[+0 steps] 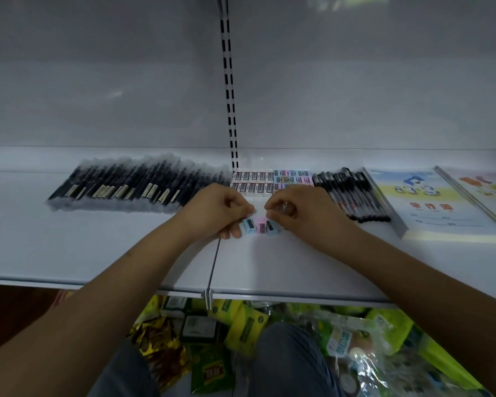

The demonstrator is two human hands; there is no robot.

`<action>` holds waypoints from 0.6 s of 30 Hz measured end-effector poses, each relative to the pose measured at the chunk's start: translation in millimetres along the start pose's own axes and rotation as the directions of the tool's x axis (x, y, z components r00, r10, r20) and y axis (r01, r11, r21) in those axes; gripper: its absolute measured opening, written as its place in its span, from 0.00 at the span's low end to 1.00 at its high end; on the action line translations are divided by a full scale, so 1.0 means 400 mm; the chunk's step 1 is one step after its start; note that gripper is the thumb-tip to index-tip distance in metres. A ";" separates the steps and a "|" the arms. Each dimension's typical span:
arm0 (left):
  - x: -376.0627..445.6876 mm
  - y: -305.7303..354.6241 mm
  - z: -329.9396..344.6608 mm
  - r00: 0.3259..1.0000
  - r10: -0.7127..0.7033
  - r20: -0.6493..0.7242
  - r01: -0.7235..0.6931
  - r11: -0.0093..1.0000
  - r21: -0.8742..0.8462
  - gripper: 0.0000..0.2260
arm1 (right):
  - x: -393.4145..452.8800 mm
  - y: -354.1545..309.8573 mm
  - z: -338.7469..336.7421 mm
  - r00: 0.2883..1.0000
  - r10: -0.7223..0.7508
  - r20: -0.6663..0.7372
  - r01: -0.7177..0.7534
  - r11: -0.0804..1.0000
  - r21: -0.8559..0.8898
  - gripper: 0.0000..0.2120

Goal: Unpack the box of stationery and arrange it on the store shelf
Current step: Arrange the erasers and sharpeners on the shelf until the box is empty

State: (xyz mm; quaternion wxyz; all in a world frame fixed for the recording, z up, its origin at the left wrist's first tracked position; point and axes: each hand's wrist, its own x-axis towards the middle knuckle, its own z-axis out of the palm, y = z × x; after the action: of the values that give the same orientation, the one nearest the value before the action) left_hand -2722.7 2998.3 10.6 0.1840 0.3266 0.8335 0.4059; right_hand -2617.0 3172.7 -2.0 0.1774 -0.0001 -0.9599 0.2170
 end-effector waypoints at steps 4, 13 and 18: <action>-0.013 -0.027 -0.002 0.974 0.180 -0.140 -0.164 0.979 0.118 0.06 | -0.023 0.001 0.012 0.988 -0.148 0.042 0.149 0.989 -0.005 0.10; -0.036 -0.061 0.008 0.940 0.332 -0.080 -0.297 0.909 0.291 0.09 | 0.034 -0.013 0.019 0.995 -0.092 0.050 0.094 0.995 -0.043 0.07; -0.037 -0.064 0.027 0.890 0.454 -0.038 -0.418 0.846 0.332 0.10 | -0.028 0.004 -0.001 0.986 -0.138 0.099 0.136 0.990 0.023 0.10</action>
State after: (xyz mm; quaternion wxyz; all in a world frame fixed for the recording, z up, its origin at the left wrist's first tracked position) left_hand -2715.8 2982.4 -15.6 -0.0160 0.5086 0.8004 0.3169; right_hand -2606.6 3173.3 -6.2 0.1435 0.0781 -0.9636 0.2117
